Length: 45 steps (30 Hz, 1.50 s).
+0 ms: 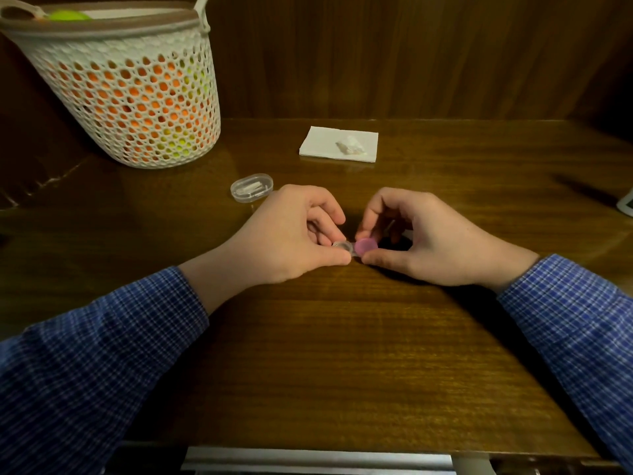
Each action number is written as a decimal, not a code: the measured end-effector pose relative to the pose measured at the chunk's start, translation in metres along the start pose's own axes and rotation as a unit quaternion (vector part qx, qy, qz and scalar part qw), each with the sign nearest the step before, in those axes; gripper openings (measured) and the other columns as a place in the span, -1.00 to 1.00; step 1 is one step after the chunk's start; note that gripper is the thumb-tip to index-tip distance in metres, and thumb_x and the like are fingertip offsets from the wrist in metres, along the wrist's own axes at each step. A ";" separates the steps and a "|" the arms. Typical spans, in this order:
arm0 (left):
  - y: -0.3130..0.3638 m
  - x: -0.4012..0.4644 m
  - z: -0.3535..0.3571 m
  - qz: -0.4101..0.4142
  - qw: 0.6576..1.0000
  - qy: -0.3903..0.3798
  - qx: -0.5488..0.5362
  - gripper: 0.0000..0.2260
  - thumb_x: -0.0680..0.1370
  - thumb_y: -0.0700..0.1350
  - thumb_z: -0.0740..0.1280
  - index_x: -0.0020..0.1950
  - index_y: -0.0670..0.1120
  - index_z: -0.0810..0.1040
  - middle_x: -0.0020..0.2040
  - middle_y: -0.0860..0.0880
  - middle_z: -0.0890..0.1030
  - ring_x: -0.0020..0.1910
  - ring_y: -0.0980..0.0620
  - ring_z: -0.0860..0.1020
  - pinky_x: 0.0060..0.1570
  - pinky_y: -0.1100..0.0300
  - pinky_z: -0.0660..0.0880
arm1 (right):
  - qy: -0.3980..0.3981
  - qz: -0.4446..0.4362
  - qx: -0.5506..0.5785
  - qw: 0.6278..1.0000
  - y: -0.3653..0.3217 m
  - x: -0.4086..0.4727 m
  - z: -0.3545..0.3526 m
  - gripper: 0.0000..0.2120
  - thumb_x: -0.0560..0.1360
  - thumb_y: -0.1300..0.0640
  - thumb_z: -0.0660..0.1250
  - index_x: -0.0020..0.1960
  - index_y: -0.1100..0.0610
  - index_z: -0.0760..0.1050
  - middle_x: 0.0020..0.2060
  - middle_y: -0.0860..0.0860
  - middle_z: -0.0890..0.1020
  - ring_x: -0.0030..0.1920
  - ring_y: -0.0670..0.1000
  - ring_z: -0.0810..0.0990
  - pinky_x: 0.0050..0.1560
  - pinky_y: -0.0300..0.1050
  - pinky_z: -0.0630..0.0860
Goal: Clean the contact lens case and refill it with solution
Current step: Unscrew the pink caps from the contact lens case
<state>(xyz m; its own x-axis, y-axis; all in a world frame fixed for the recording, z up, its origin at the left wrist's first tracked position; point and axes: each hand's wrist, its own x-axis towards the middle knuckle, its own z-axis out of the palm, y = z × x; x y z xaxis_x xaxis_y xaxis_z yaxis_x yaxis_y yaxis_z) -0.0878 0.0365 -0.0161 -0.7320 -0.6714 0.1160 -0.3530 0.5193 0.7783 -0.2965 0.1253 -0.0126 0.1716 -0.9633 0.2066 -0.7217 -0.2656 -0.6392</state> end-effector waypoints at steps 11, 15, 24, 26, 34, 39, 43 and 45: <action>0.001 0.000 0.000 -0.002 1.000 -0.002 0.001 -0.64 0.38 -0.14 0.65 0.09 0.06 0.62 -0.12 0.22 0.73 -0.16 0.19 0.72 -0.19 0.36 0.62 | 0.018 0.001 -0.013 1.000 0.000 0.000 0.002 -0.74 0.41 -0.02 0.57 0.01 -0.03 0.56 -0.11 -0.14 0.67 -0.07 -0.15 0.65 -0.09 -0.22 0.64; 0.002 0.000 0.000 -0.005 1.000 -0.002 0.000 -0.64 0.38 -0.16 0.65 0.08 0.07 0.62 -0.12 0.23 0.73 -0.17 0.20 0.72 -0.19 0.37 0.62 | -0.023 -0.008 0.005 1.000 0.003 -0.001 -0.001 -0.78 0.45 0.12 0.52 0.05 -0.01 0.58 -0.01 -0.14 0.67 0.03 -0.14 0.66 0.05 -0.20 0.63; 0.002 -0.001 0.000 -0.007 1.000 0.000 0.000 -0.64 0.38 -0.15 0.65 0.08 0.06 0.62 -0.13 0.21 0.73 -0.17 0.19 0.72 -0.19 0.37 0.62 | 0.002 -0.009 -0.004 1.000 0.003 -0.001 0.001 -0.77 0.45 0.05 0.54 0.06 0.00 0.59 -0.06 -0.11 0.68 -0.02 -0.11 0.66 0.00 -0.15 0.63; 0.003 -0.001 0.000 -0.008 1.000 0.001 0.002 -0.64 0.38 -0.16 0.65 0.09 0.06 0.62 -0.13 0.22 0.73 -0.17 0.20 0.72 -0.19 0.37 0.62 | -0.003 -0.016 0.024 1.000 0.004 0.000 -0.001 -0.77 0.46 0.12 0.54 0.07 0.03 0.59 -0.06 -0.08 0.68 -0.03 -0.08 0.67 -0.02 -0.21 0.63; 0.000 -0.002 0.002 -0.005 1.000 0.010 0.008 -0.62 0.39 -0.15 0.65 0.15 0.01 0.63 -0.10 0.11 0.75 -0.13 0.18 0.72 -0.12 0.31 0.65 | 0.064 0.029 0.177 0.982 0.012 0.004 -0.013 -0.73 0.52 0.22 0.45 0.19 0.02 0.64 0.02 0.04 0.72 0.05 0.06 0.69 0.11 -0.11 0.65; 0.000 -0.002 0.002 -0.007 1.000 0.012 0.008 -0.61 0.40 -0.15 0.64 0.16 0.01 0.62 -0.09 0.09 0.74 -0.12 0.17 0.72 -0.11 0.28 0.66 | 0.131 0.058 0.167 0.975 0.019 0.008 -0.012 -0.77 0.47 0.28 0.51 0.12 0.21 0.65 -0.01 0.15 0.73 0.02 0.13 0.71 0.10 -0.11 0.66; 0.000 -0.002 0.002 -0.007 1.000 0.012 0.007 -0.61 0.40 -0.15 0.64 0.16 0.01 0.63 -0.10 0.10 0.74 -0.13 0.18 0.71 -0.11 0.28 0.66 | 0.149 0.078 0.047 0.985 0.021 0.026 -0.003 -0.83 0.45 0.16 0.56 0.02 0.12 0.67 -0.07 -0.02 0.74 -0.04 -0.09 0.72 0.11 -0.09 0.66; 0.000 -0.002 0.002 -0.008 1.000 0.011 0.010 -0.62 0.40 -0.14 0.64 0.15 0.03 0.63 -0.10 0.11 0.74 -0.12 0.19 0.71 -0.11 0.28 0.66 | 0.163 0.088 -0.008 0.983 0.022 0.039 0.002 -0.87 0.46 0.07 0.56 -0.02 0.02 0.67 -0.06 -0.12 0.71 0.03 -0.13 0.67 0.18 -0.03 0.63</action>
<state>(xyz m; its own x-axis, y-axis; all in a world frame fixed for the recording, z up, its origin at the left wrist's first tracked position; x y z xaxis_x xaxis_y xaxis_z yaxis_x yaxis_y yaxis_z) -0.0878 0.0393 -0.0175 -0.7132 -0.6909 0.1184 -0.3760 0.5196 0.7672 -0.3044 0.0820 -0.0206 -0.1793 -0.9295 0.3224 -0.7323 -0.0927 -0.6747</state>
